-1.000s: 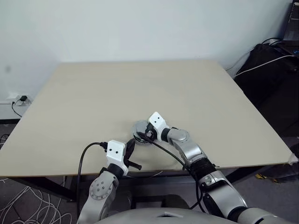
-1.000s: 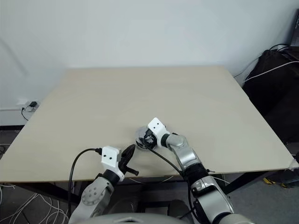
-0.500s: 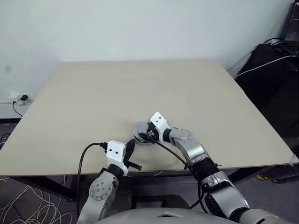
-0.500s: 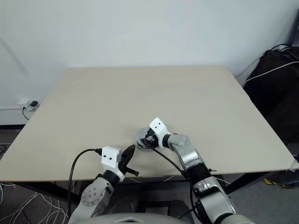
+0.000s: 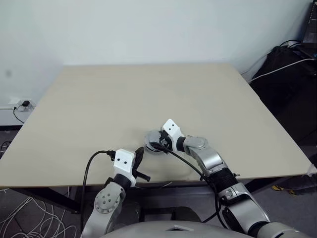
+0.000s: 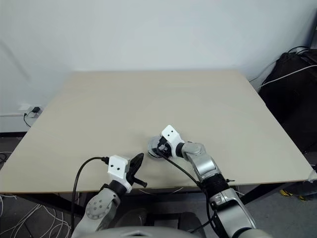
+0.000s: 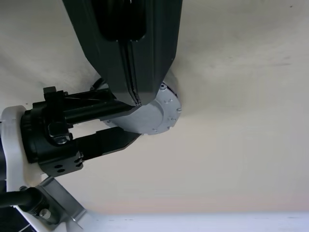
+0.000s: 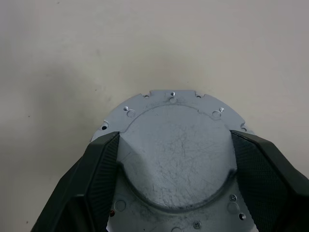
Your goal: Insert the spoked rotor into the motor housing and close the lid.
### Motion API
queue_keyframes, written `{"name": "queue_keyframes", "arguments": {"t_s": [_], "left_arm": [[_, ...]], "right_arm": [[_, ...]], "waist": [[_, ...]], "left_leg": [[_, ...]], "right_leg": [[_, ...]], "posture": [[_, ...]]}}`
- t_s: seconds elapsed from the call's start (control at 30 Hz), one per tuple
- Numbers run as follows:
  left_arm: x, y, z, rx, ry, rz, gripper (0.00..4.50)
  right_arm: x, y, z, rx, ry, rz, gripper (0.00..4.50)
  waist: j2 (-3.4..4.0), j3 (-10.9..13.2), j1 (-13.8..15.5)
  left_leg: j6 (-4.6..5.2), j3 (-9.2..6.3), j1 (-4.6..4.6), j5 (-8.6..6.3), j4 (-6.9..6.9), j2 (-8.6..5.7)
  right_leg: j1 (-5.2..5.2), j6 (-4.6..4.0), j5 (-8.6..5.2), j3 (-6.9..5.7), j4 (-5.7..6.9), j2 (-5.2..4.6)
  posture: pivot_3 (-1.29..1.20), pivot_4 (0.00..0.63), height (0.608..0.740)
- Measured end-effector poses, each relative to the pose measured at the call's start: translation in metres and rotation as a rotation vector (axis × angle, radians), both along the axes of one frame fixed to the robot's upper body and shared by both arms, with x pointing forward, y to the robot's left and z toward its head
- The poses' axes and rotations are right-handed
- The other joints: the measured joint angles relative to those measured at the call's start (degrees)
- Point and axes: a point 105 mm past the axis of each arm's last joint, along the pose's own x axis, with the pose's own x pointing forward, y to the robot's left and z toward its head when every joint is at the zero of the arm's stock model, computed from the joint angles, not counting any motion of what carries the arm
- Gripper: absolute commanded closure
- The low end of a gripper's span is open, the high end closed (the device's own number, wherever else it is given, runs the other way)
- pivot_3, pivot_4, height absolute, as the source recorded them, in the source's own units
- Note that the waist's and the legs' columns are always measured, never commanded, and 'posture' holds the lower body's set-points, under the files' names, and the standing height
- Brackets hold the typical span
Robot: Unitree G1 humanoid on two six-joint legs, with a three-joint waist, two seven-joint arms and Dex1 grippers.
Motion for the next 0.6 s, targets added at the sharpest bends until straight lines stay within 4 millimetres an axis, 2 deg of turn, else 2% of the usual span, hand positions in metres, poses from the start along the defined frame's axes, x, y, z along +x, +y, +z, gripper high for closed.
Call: {"name": "queue_keyframes", "arguments": {"t_s": [0.6], "left_arm": [[-0.0033, -0.0057, -0.0014, -0.013, 0.012, -0.018, 4.5]], "right_arm": [[-0.0034, -0.0039, 0.001, -0.006, 0.024, 0.048, 1.3]], "waist": [[-0.01, 0.0, 0.1]], "left_leg": [[0.0, 0.0, 0.0, 0.0, 0.0, 0.0]], "right_leg": [[0.02, 0.01, 0.0, -0.02, -0.04, -0.01]], "posture": [[0.0, 0.0, 0.74]]}}
